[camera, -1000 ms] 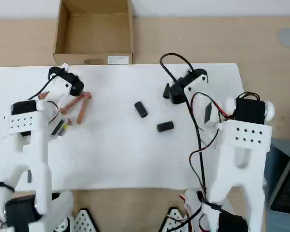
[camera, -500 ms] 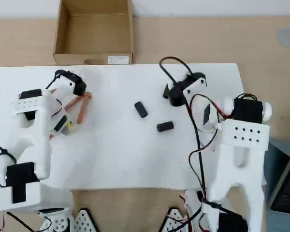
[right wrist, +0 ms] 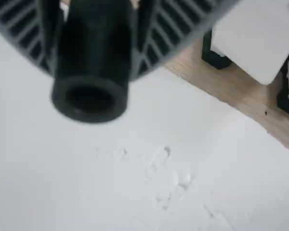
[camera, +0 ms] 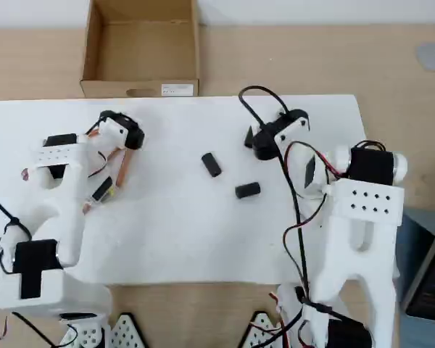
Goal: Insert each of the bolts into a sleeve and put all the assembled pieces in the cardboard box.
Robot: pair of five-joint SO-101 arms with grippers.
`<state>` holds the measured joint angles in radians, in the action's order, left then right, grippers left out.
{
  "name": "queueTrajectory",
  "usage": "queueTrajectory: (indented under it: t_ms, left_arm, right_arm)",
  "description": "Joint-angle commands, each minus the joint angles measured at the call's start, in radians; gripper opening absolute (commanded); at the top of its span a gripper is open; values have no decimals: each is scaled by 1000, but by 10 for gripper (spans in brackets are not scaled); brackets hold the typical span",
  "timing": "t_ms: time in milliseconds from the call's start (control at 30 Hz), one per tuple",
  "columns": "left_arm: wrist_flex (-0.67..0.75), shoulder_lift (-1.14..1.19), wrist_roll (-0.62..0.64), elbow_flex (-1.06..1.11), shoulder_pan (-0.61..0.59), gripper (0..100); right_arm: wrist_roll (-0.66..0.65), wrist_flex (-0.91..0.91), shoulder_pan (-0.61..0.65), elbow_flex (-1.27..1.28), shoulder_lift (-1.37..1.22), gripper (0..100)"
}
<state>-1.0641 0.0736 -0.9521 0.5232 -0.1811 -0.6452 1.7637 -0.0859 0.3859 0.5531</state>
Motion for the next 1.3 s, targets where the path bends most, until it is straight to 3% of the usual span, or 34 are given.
queueTrajectory:
  t_ms: [0, 200, 400, 700, 1000, 1267]
  left_arm:
    - [52, 61, 0, -54, 2, 26]
    - [46, -1, 55, -54, 5, 6]
    - [-104, -200, 101, -54, 52, 6]
    - [-333, -501, 370, -81, 112, 6]
    - [-345, -753, 433, -77, 106, 3]
    - [-339, -963, 758, -64, 114, 3]
  right_arm:
    - [-5, 17, -8, -4, 35, 12]
    - [-8, 17, -7, -5, 41, 12]
    - [-6, 23, -7, -74, 42, 12]
    - [-5, 23, -8, -189, 168, 12]
    - [-5, 20, -35, -105, 369, 12]
    - [236, -92, -56, 25, 490, 10]
